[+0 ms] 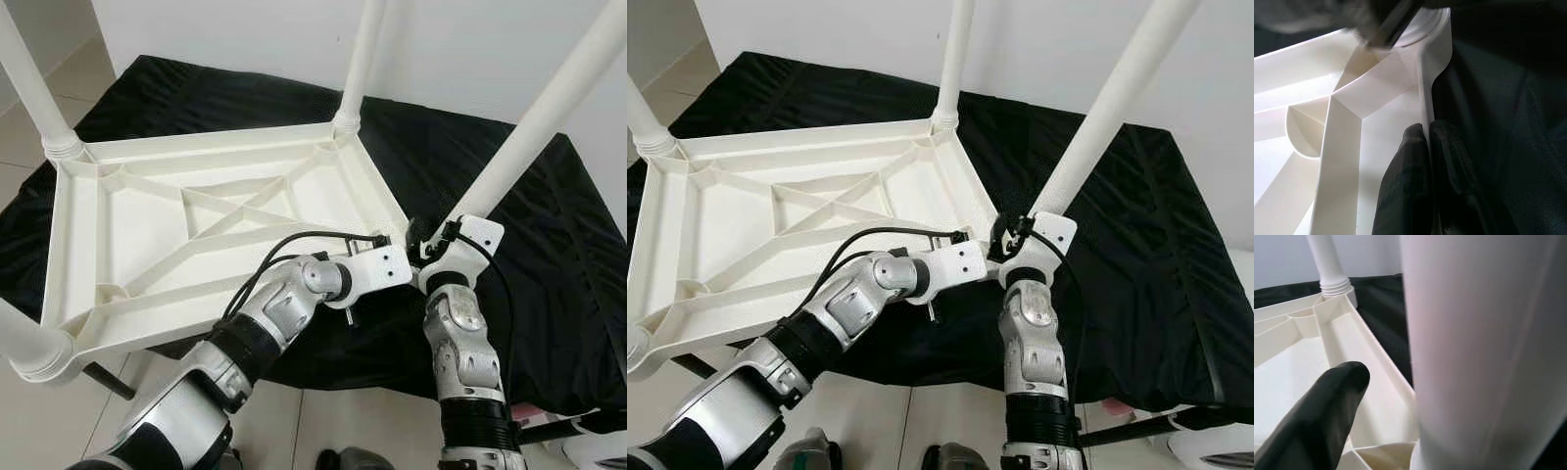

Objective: Building children table

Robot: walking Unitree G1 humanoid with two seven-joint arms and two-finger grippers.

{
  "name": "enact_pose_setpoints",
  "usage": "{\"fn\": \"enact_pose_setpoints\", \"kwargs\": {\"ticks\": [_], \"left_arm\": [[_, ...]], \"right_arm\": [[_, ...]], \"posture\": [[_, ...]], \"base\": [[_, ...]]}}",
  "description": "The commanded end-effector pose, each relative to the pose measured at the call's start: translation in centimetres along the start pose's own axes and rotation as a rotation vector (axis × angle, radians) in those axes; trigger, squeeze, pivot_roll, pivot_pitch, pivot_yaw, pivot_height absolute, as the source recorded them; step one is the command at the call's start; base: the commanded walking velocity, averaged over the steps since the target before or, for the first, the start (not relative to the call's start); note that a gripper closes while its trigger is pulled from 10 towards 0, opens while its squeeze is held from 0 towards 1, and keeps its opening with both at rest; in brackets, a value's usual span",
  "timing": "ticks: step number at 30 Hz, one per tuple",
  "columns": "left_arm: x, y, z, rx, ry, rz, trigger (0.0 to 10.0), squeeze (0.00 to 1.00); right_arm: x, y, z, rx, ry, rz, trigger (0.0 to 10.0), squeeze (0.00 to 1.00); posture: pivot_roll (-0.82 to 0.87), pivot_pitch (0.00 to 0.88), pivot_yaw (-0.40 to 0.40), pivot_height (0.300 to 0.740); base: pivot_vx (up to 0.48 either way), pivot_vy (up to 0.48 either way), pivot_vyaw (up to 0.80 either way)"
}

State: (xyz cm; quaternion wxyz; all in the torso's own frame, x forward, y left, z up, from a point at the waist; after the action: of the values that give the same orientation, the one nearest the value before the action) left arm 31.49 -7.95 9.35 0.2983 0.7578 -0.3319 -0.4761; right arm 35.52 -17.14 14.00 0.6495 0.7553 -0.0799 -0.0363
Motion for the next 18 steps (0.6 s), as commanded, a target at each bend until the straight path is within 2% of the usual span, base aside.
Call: {"fn": "enact_pose_setpoints", "kwargs": {"ticks": [1, 6, 9, 12, 13, 18], "left_arm": [[0.9, -1.9, 2.8, 0.000, -0.110, -0.078, 10.0, 0.00], [0.9, -1.9, 2.8, 0.001, -0.110, -0.078, 10.0, 0.00], [1.0, -1.9, 2.9, 0.001, -0.110, -0.077, 10.0, 0.00], [1.0, -1.8, 2.9, 0.001, -0.111, -0.077, 10.0, 0.00], [1.0, -1.8, 2.9, 0.001, -0.112, -0.076, 10.0, 0.00], [1.0, -1.7, 2.9, 0.002, -0.113, -0.074, 10.0, 0.00]], "right_arm": [[0.1, -0.1, 0.2, 0.008, 0.022, -0.004, 10.0, 1.00], [0.2, 0.0, 0.5, -0.006, 0.036, 0.002, 10.0, 1.00], [0.4, 0.1, 1.6, -0.053, 0.067, 0.018, 10.0, 1.00], [0.4, 0.1, 1.9, -0.059, 0.070, 0.018, 10.0, 1.00], [0.5, 0.1, 2.0, -0.065, 0.163, 0.016, 10.0, 0.00], [0.5, 0.1, 2.0, -0.063, 0.346, 0.005, 10.0, 0.00]], "posture": [[-0.01, 0.006, -0.079, 0.740], [-0.01, 0.005, -0.080, 0.740], [-0.01, 0.008, -0.079, 0.740], [-0.01, 0.008, -0.079, 0.740], [-0.01, 0.011, -0.077, 0.740], [-0.01, 0.014, -0.072, 0.740]], "base": [[0.000, 0.000, 0.00], [0.000, 0.000, 0.00], [0.000, 0.000, 0.00], [0.000, 0.000, 0.00], [0.000, 0.000, 0.00], [0.000, 0.000, 0.00]]}}
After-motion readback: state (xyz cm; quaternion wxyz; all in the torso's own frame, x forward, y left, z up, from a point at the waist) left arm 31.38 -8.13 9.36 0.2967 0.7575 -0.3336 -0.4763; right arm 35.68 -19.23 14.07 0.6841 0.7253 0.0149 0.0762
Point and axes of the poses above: a point about 5 cm out from each wrist's last joint towards the gripper, its own x axis pointing out of the wrist towards the gripper, its own y axis along the axis of the wrist's last joint, z = x × y, the point moved 6 cm from there along x, pointing out of the wrist towards the gripper, and after that the axes turned 2 degrees about -x, right-handed, at the moved point
